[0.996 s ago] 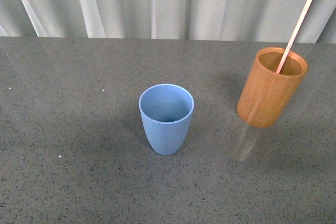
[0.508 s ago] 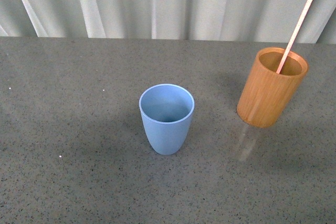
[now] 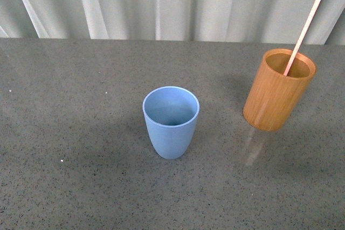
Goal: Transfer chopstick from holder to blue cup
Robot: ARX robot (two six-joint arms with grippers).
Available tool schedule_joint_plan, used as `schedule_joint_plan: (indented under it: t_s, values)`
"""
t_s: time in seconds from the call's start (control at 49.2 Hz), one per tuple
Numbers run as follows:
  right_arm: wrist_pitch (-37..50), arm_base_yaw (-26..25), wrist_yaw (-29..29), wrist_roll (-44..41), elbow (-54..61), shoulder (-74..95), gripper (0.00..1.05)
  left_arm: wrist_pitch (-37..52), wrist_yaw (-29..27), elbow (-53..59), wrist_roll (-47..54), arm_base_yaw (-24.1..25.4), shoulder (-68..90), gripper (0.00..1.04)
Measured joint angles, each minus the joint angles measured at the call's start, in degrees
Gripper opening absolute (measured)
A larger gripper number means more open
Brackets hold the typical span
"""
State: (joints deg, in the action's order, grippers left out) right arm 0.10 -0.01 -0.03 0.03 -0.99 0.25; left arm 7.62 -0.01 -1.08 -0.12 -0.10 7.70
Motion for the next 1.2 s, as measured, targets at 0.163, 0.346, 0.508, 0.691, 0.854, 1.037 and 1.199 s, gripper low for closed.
schedule_joint_plan:
  t_s: [0.163, 0.346, 0.508, 0.691, 0.854, 1.037, 1.199]
  values:
    - [0.00, 0.00, 0.02, 0.00, 0.00, 0.00, 0.95, -7.28, 0.02, 0.00, 0.00, 0.00, -7.32, 0.04]
    - [0.00, 0.00, 0.02, 0.00, 0.00, 0.00, 0.95, -7.54, 0.00, 0.00, 0.00, 0.00, -7.48, 0.04]
    - [0.00, 0.00, 0.00, 0.00, 0.00, 0.00, 0.95, -7.54, 0.00, 0.00, -0.02, 0.00, -7.48, 0.26]
    - [0.00, 0.00, 0.02, 0.00, 0.00, 0.00, 0.95, -7.58, 0.00, 0.00, -0.02, 0.00, -7.48, 0.56]
    - [-6.97, 0.59, 5.90, 5.07, -3.54, 8.26, 0.95, -7.58, -0.04, 0.00, -0.02, 0.00, -7.48, 0.79]
    - [12.63, -0.63, 1.75, 6.86, -4.81, 30.53, 0.95, -7.58, 0.00, 0.00, 0.00, 0.00, -7.50, 0.98]
    - [32.00, -0.39, -1.20, 6.84, -7.43, 49.90, 0.95, -7.58, 0.00, 0.00, -0.02, 0.00, -7.54, 0.98]
